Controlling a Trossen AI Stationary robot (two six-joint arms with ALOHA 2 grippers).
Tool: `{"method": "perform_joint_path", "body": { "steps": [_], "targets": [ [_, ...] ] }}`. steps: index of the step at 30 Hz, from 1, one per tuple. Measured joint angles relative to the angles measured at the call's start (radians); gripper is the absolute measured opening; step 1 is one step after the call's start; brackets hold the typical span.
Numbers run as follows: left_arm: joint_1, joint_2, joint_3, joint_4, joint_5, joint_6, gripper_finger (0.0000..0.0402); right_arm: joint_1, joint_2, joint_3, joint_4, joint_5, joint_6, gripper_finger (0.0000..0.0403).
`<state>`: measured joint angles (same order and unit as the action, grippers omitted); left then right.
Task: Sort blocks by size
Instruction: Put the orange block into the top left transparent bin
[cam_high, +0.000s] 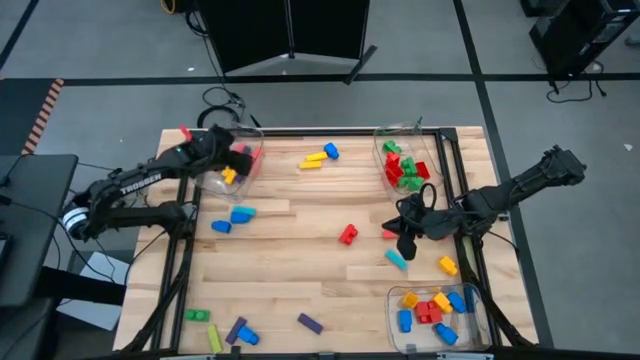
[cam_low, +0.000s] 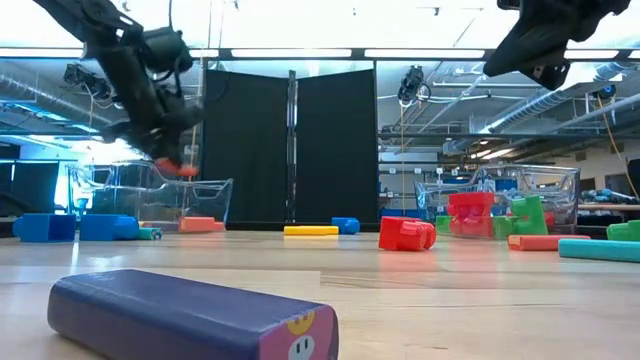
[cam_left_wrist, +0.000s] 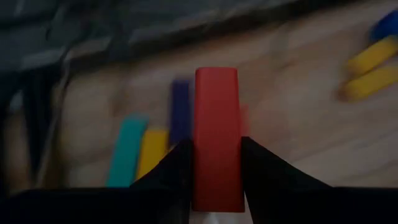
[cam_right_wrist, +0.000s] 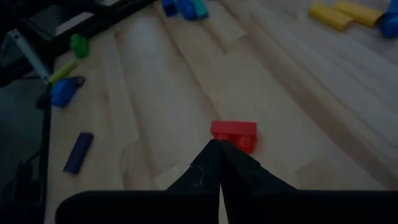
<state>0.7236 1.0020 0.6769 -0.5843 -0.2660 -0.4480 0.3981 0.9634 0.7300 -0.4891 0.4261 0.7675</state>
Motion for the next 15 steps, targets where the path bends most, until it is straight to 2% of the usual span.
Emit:
{"method": "perform_joint_path", "body": {
  "steps": [4, 11, 15],
  "targets": [
    [0.08, 0.044, 0.0, -0.064, 0.053, 0.045, 0.011, -0.038, 0.0, 0.0, 0.001, 0.003, 0.0, 0.0011],
    [0.158, 0.183, 0.002, -0.026, 0.145, 0.11, 0.0111, -0.118, 0.0, 0.0, 0.003, 0.004, 0.0, 0.0021],
    [0.182, 0.256, 0.002, -0.03, 0.202, 0.147, 0.0133, -0.151, 0.0, 0.0, 0.022, 0.002, 0.0, 0.0013]
  ]
}}
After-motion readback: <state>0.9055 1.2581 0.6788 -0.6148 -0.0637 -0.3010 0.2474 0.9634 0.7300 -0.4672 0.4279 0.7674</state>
